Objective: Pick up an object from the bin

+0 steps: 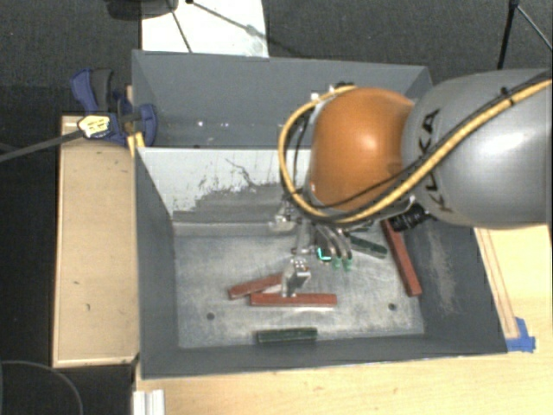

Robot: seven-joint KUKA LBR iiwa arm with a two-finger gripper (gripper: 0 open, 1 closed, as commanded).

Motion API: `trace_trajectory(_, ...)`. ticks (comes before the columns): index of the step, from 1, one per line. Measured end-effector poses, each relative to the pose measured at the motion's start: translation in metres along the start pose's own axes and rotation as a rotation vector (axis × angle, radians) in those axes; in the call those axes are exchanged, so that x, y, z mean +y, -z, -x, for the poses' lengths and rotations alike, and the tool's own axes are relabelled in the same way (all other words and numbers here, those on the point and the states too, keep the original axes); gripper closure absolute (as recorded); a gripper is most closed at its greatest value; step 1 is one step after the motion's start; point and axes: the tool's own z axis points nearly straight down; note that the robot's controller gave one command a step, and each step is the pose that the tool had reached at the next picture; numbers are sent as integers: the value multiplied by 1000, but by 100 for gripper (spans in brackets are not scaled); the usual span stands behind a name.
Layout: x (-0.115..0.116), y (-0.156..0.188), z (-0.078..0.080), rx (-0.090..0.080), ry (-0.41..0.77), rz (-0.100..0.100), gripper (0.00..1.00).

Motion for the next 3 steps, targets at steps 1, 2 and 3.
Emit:
trace_trajectory(1,-1,4,2,-8,-4,1,0)
trace_trajectory(2,-4,-48,-3,-14,21,2,0)
trace_trajectory(3,-19,-125,2,-20,26,4,100)
